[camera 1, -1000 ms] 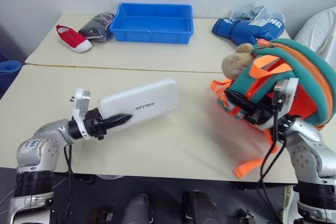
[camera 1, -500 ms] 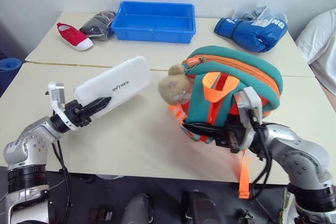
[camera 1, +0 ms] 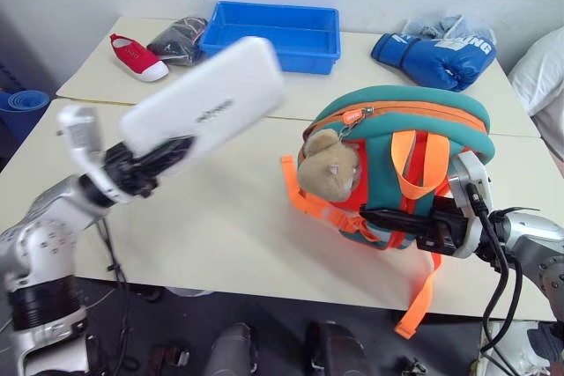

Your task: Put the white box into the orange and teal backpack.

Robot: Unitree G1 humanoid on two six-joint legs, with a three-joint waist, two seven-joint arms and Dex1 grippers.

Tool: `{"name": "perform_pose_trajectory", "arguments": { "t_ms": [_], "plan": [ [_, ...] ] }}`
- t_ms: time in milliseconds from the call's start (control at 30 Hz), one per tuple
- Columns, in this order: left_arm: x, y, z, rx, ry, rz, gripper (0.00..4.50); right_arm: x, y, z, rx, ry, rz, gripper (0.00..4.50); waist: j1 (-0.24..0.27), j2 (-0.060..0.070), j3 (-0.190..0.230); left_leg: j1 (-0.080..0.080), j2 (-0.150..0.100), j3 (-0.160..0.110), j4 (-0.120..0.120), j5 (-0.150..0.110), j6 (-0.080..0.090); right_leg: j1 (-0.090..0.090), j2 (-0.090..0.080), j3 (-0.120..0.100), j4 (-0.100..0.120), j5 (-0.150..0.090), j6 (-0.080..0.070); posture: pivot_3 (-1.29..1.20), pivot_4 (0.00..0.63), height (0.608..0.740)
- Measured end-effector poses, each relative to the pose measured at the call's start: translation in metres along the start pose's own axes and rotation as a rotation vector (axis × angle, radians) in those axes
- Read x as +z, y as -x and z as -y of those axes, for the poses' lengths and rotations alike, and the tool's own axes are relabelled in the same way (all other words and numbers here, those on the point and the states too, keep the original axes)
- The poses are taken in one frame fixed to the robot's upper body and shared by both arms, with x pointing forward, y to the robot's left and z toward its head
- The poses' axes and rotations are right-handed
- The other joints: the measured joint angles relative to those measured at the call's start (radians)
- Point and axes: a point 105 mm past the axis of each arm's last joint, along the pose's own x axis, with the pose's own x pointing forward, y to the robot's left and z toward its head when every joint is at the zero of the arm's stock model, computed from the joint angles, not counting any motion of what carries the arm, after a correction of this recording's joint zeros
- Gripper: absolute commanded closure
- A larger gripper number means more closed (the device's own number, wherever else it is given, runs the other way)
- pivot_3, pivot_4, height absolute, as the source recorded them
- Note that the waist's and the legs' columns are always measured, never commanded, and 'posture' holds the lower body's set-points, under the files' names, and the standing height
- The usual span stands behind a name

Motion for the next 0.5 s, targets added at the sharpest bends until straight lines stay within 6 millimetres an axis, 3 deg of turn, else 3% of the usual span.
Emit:
{"name": "perform_pose_trajectory", "arguments": {
  "t_ms": [167, 367, 500],
  "plan": [
    [-0.005, -0.031, -0.001, -0.055, -0.016, -0.019, 3.2, -0.007, -0.002, 0.0, -0.018, -0.006, 0.013, 4.46, -0.002, 0.0, 0.0, 0.0, 0.002, 0.001, 0.0, 0.001, -0.001, -0.001, 0.004, 0.001, 0.0, 0.0, 0.0, 0.0, 0.15, 0.74],
    [-0.011, -0.036, -0.004, -0.114, -0.092, -0.129, 3.2, 0.006, -0.016, 0.002, -0.013, 0.047, 0.048, 4.46, -0.002, 0.0, 0.0, 0.0, 0.002, 0.002, 0.001, 0.001, -0.001, -0.001, 0.005, 0.001, 0.001, 0.0, 0.0, 0.0, 0.15, 0.74],
    [-0.017, -0.035, -0.014, -0.159, -0.183, -0.228, 3.2, 0.003, -0.016, 0.004, -0.028, 0.053, 0.03, 4.46, 0.002, 0.0, 0.0, -0.001, 0.002, 0.002, 0.002, 0.0, -0.001, -0.001, 0.005, 0.001, 0.0, 0.0, 0.0, 0.0, 0.15, 0.74]
  ]
}}
